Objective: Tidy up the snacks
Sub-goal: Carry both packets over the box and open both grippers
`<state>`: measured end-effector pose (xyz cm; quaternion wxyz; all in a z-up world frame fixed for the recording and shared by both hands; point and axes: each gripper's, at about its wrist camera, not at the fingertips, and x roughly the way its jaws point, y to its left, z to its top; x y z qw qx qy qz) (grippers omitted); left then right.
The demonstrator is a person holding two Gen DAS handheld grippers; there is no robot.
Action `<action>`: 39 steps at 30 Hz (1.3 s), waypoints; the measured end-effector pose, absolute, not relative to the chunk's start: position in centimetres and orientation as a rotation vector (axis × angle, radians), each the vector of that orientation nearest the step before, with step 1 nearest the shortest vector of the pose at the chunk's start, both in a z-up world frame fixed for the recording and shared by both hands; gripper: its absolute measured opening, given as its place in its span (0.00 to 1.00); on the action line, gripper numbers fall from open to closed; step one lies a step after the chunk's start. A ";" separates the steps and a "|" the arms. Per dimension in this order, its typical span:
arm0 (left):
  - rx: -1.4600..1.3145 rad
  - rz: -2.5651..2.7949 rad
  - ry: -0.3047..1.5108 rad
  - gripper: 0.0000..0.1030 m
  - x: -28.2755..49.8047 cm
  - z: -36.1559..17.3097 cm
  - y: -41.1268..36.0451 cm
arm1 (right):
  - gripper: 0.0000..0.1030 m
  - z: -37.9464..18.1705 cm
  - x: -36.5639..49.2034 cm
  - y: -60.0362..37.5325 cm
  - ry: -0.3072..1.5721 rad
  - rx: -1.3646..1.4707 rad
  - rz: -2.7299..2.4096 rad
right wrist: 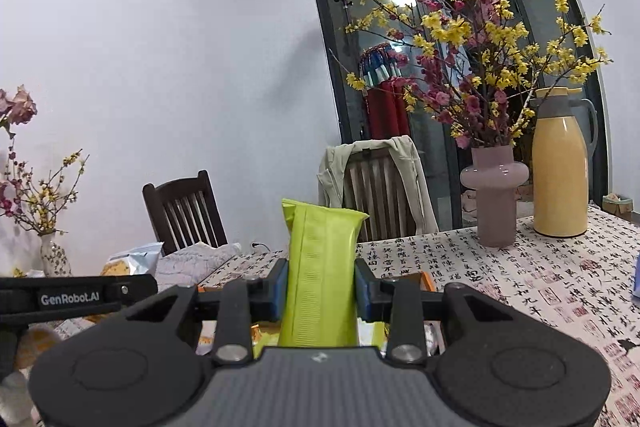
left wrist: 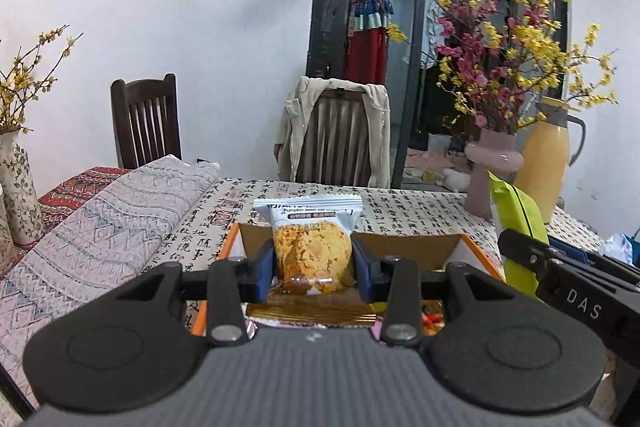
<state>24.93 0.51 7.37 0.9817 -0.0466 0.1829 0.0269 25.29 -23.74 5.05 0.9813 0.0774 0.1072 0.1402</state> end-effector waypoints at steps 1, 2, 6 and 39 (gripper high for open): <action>-0.098 0.058 0.369 0.39 25.4 7.3 0.7 | 0.32 5.0 25.7 -23.7 0.218 0.157 0.280; -0.101 0.061 0.370 0.39 25.7 7.2 0.9 | 0.32 5.1 26.3 -23.5 0.221 0.158 0.278; -0.111 0.077 0.373 0.39 27.3 6.6 1.5 | 0.32 4.8 28.1 -22.8 0.228 0.151 0.267; -0.174 0.166 0.310 1.00 29.4 2.3 3.6 | 1.00 0.9 32.3 -23.4 0.310 0.178 0.171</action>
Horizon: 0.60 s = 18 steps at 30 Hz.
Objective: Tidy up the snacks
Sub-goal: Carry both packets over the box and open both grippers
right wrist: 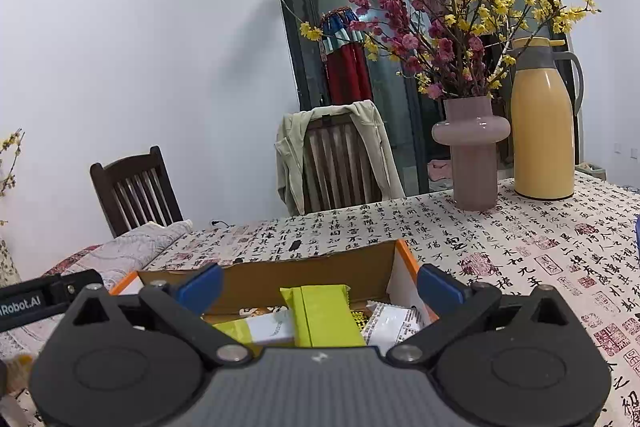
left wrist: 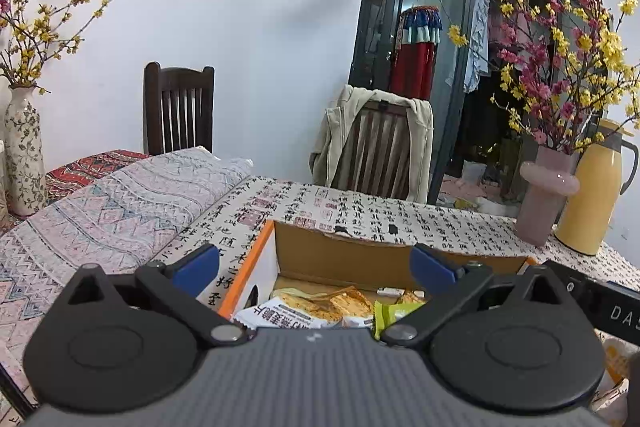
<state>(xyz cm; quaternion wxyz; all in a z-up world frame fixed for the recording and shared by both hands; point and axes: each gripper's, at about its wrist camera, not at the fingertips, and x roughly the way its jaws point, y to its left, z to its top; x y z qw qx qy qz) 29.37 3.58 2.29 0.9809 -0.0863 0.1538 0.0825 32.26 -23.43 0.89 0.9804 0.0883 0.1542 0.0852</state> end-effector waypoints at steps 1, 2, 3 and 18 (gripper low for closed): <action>-0.169 0.172 0.305 1.00 29.2 2.6 3.4 | 1.00 1.1 32.2 -23.5 0.313 0.179 0.176; -0.163 0.182 0.301 1.00 28.9 2.9 3.3 | 1.00 1.3 32.0 -23.4 0.317 0.179 0.179; -0.160 0.187 0.294 1.00 28.5 3.3 3.3 | 1.00 1.6 31.8 -23.4 0.315 0.179 0.182; -0.129 0.093 0.245 1.00 14.8 6.1 3.5 | 1.00 3.8 18.6 -24.6 0.276 0.100 0.259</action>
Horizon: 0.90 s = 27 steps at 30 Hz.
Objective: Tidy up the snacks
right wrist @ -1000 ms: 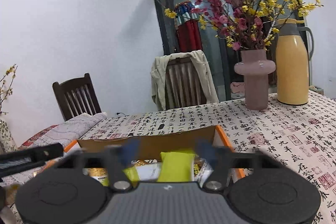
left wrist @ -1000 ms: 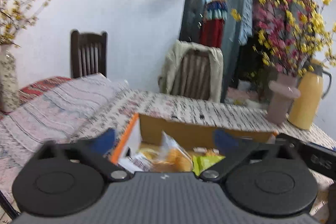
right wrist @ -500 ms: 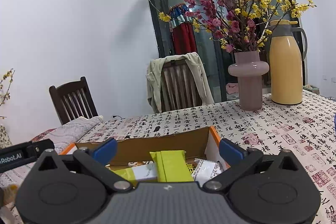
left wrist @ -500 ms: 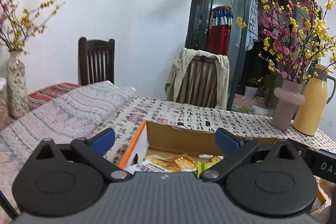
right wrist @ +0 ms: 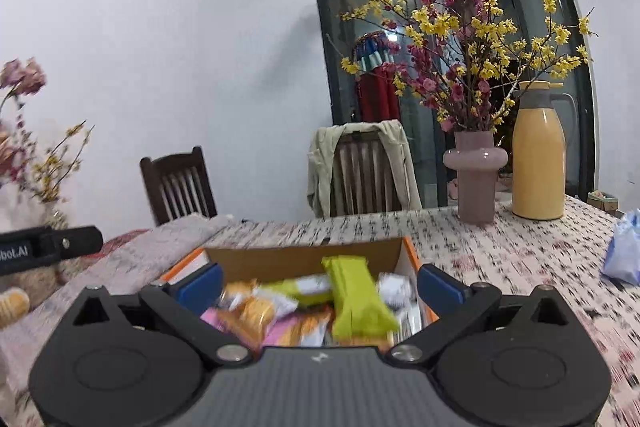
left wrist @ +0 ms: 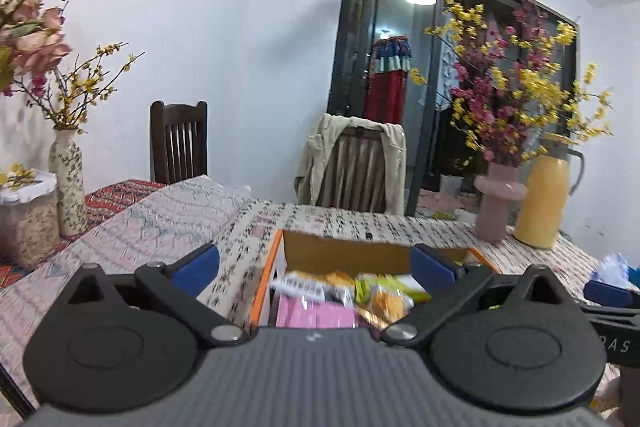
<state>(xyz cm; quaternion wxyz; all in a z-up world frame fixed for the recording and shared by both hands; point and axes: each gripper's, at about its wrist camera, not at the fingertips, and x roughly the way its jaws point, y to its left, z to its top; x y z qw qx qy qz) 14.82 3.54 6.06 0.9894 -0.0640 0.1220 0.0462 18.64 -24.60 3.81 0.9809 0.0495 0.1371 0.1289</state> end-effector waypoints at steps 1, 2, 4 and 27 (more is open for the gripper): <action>-0.122 0.085 0.249 1.00 13.9 5.8 3.6 | 1.00 3.6 17.6 -24.7 0.285 0.092 0.266; -0.114 0.079 0.254 1.00 13.1 5.6 3.6 | 1.00 3.3 16.7 -24.7 0.292 0.087 0.269; -0.104 0.071 0.269 1.00 11.3 4.9 3.7 | 1.00 2.8 14.8 -24.9 0.308 0.080 0.274; -0.113 0.013 0.453 1.00 3.9 -2.4 4.2 | 1.00 -3.7 6.4 -26.1 0.495 0.051 0.285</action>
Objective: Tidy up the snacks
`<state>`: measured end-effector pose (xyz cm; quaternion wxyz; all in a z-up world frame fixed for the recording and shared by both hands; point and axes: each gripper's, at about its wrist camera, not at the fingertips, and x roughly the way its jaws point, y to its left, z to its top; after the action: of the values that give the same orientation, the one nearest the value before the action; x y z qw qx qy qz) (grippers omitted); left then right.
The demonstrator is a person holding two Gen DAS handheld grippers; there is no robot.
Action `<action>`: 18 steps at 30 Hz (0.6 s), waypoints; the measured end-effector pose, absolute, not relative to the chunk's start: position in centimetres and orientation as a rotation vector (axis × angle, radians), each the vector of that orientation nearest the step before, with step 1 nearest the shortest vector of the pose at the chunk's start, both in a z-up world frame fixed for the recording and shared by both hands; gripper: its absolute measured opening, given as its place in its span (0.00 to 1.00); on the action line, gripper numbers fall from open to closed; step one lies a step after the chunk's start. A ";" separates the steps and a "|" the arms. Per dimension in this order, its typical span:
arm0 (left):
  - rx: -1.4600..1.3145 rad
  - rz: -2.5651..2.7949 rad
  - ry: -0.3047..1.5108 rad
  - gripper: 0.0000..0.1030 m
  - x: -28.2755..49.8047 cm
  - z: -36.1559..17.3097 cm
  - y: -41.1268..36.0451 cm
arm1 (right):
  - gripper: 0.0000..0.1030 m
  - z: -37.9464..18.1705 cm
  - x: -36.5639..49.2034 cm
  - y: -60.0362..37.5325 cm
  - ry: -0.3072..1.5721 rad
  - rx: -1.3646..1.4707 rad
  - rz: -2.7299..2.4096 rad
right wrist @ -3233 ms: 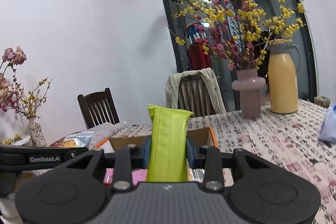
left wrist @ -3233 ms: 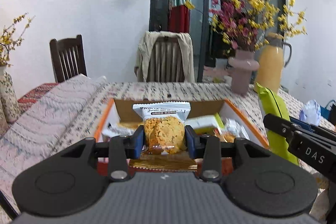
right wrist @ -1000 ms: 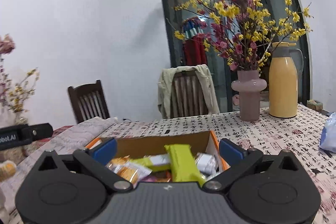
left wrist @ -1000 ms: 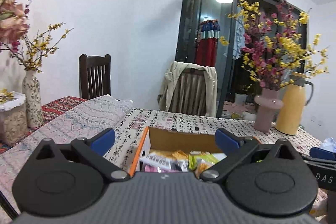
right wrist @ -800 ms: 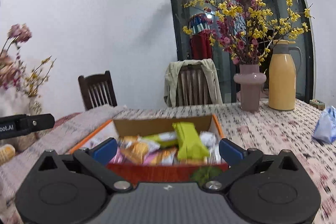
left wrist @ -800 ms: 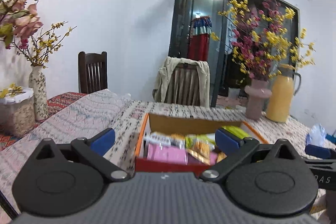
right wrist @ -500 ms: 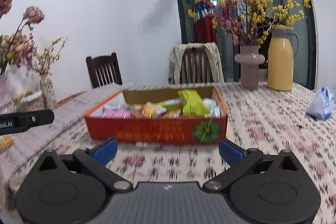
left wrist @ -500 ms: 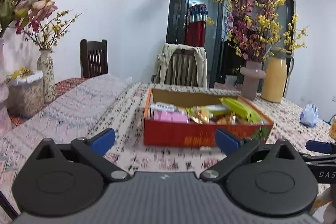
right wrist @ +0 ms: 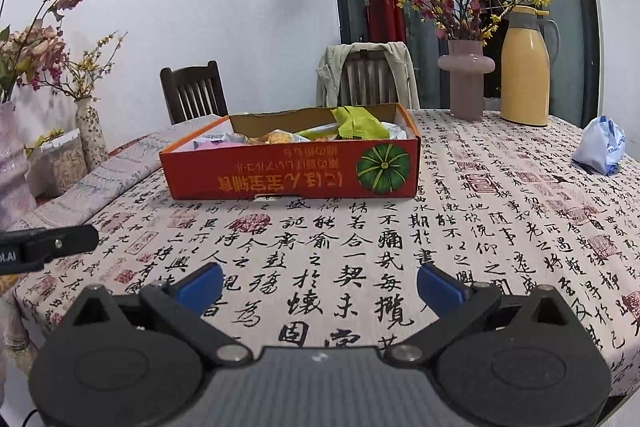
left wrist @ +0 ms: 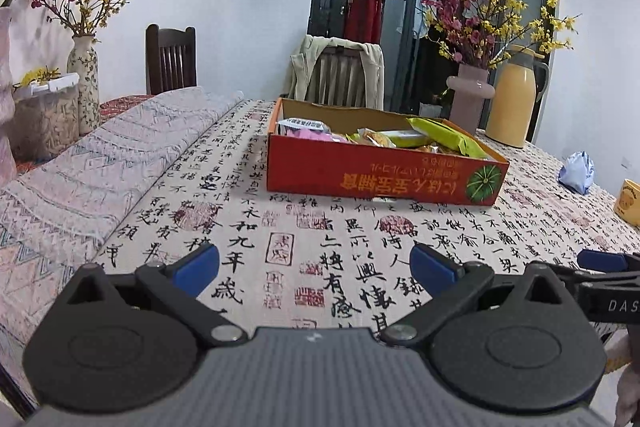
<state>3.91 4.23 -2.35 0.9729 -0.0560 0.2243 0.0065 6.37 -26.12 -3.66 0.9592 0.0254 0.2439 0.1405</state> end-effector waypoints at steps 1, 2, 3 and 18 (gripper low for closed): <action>-0.113 0.013 0.455 1.00 3.9 -2.4 4.2 | 1.00 -3.7 6.4 -26.1 0.495 0.053 0.285; -0.112 0.013 0.456 1.00 4.0 -2.4 4.2 | 1.00 -3.7 6.4 -26.2 0.496 0.054 0.285; -0.112 0.012 0.457 1.00 4.0 -2.5 4.1 | 1.00 -3.7 6.4 -26.2 0.496 0.055 0.285; -0.115 0.014 0.459 1.00 4.0 -2.5 4.1 | 1.00 -3.8 6.4 -26.3 0.497 0.057 0.285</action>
<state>3.99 4.05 -2.49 0.9722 -0.0570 0.2272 0.0068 6.36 -26.26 -3.77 0.9588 0.0279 0.2453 0.1407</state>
